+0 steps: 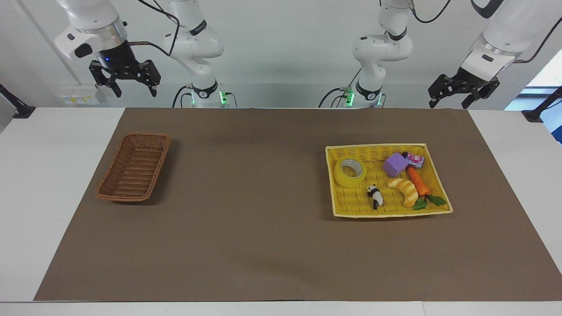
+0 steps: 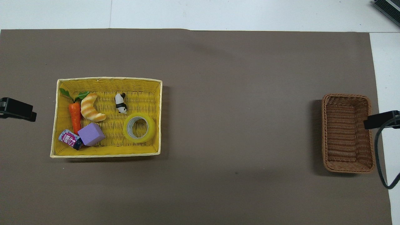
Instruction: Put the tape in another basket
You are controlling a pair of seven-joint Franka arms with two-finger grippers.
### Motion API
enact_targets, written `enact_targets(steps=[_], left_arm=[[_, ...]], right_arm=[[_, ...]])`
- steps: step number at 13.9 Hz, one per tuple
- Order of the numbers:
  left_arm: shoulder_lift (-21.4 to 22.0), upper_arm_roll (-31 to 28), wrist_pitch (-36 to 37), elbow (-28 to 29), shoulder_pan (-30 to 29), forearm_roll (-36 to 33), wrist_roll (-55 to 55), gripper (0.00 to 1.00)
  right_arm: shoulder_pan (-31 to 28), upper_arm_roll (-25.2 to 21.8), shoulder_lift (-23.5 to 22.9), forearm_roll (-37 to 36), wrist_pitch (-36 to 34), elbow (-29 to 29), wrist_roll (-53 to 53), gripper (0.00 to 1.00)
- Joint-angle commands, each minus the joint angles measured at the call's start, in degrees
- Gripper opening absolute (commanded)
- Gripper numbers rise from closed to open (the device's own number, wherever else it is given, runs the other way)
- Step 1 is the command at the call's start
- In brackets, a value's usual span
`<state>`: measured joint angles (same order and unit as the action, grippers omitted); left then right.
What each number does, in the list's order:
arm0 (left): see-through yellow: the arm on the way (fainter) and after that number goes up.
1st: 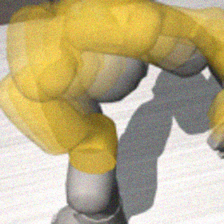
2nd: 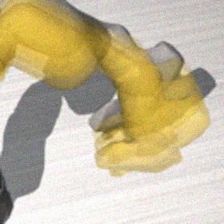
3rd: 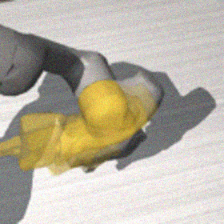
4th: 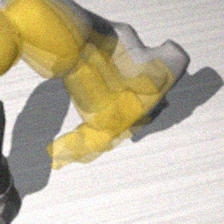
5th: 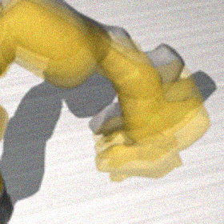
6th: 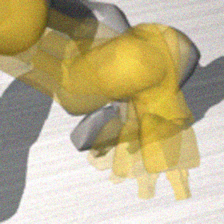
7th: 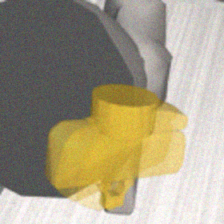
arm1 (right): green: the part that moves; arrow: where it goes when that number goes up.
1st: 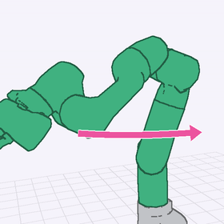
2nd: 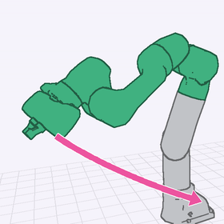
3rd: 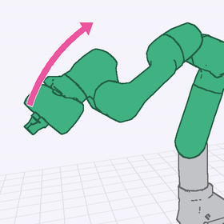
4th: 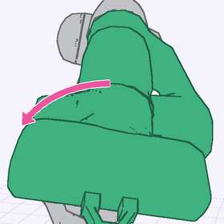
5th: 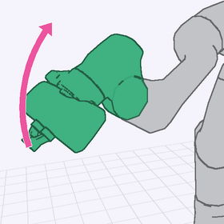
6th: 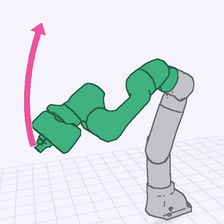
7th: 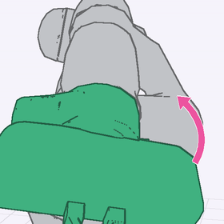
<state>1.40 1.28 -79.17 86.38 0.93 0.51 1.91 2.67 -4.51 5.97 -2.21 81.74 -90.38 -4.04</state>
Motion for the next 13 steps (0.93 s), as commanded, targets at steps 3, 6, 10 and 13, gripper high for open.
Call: enact_targets(steps=[3,6,10,13], left_arm=[[2.38,0.21,0.15,2.65,-0.13,-0.42,0.2,1.0],[2.38,0.21,-0.11,2.74,-0.49,-0.42,0.29,1.0],[3.0,0.21,-0.37,3.88,-0.49,-0.42,0.55,1.0],[3.26,0.21,-0.46,5.2,-0.49,-0.42,0.46,1.0]], right_arm=[[-0.48,0.12,0.71,0.02,-0.36,-0.33,-1.58,1.0],[-0.48,0.12,0.71,0.02,-0.36,-0.33,-1.49,1.0],[-0.48,0.12,0.71,0.02,-0.36,-0.33,-1.58,1.0],[-0.48,0.12,0.71,0.02,-0.36,-0.33,-1.49,1.0]])
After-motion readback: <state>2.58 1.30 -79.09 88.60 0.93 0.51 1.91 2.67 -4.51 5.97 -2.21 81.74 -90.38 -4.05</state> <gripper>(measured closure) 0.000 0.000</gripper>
